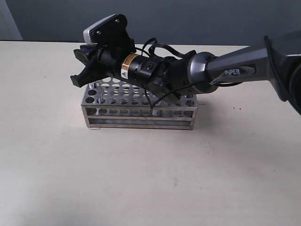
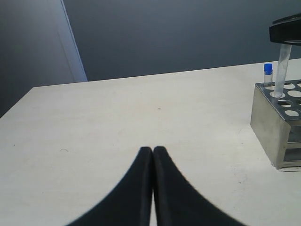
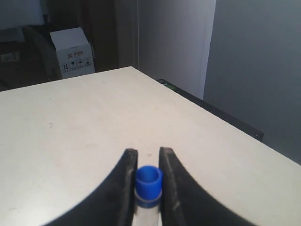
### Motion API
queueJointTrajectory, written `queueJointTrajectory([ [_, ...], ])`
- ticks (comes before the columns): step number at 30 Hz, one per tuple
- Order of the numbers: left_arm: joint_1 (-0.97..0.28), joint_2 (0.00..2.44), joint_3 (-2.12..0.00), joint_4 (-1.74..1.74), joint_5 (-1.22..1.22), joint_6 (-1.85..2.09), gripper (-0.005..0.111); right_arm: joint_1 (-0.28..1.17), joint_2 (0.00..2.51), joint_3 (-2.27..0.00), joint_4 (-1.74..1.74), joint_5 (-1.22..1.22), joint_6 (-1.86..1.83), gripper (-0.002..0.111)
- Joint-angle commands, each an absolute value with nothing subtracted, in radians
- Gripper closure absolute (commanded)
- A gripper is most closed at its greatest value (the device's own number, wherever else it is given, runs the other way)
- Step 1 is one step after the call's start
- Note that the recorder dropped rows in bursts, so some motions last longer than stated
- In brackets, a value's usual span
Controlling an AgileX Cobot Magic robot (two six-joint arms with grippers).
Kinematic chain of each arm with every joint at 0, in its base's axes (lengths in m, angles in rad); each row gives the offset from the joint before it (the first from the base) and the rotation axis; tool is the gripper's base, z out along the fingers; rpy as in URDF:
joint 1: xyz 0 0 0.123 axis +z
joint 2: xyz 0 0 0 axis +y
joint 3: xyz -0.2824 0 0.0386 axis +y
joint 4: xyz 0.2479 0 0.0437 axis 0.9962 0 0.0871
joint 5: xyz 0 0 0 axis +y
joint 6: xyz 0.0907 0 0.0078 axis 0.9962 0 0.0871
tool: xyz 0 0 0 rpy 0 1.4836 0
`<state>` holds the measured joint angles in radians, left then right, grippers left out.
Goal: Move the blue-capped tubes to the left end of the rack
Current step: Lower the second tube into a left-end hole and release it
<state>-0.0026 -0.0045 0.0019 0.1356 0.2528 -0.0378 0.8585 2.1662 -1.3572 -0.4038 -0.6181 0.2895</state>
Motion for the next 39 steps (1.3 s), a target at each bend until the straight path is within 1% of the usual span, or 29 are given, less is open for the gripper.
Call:
queueJointTrajectory([
  [1,-0.009,0.0,0.0,0.135,0.239,-0.041,0.106,0.857,2.192,-1.351,-0.411,-0.572,0.289,0.109],
  [27,-0.009,0.0,0.0,0.135,0.239,-0.041,0.106,0.828,2.192,-1.381,-0.355,-0.54,0.237,0.109],
  [30,-0.009,0.0,0.0,0.135,0.239,-0.041,0.106,0.828,2.192,-1.381,-0.357,-0.53,0.276,0.109],
  [32,-0.009,0.0,0.0,0.135,0.239,-0.041,0.106,0.828,2.197,-1.381,-0.423,-0.528,0.337,0.109],
  [39,-0.009,0.0,0.0,0.135,0.239,-0.041,0.106,0.828,2.243,-1.381,-0.447,-0.533,0.376,0.109],
])
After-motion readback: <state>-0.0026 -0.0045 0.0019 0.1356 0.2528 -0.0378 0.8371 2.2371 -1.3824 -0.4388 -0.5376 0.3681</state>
